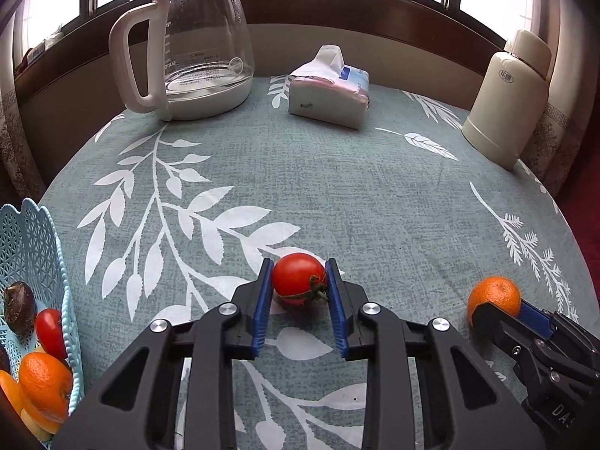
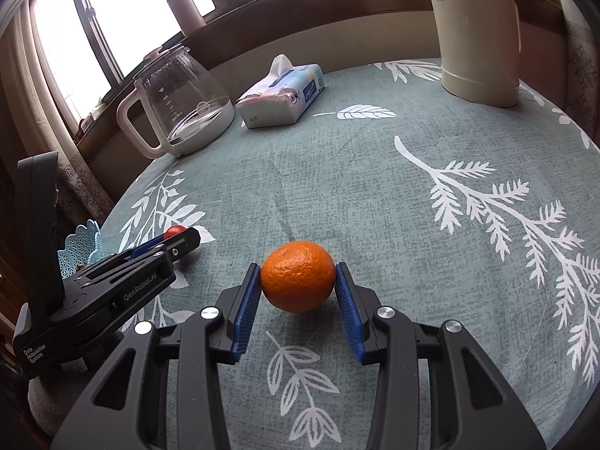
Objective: Organize fruits
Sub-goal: 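Close the left gripper around the red tomato while the right gripper holds the orange, then carry the tomato into the basket and open the left gripper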
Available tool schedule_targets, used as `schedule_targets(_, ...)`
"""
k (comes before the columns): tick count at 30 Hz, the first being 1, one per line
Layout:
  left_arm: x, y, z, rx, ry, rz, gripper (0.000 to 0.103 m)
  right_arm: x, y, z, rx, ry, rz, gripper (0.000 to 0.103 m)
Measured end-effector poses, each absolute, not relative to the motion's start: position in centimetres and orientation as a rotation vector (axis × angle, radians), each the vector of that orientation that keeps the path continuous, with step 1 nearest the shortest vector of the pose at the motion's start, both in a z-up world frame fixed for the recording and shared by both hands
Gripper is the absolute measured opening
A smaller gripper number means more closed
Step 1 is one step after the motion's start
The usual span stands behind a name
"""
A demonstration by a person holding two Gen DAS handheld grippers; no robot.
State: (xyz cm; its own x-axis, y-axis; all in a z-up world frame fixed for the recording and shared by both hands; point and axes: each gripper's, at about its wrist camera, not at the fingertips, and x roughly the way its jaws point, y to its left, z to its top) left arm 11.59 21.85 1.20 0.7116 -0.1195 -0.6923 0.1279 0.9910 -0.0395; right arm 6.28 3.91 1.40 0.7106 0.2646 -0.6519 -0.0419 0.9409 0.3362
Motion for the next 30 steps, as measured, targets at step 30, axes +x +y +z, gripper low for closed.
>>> schedule_targets(30,5.6,23.9,2.5,-0.071,0.727,-0.083,0.028,6.2,3.9,1.6,0.308,0.760,0.172,0.041)
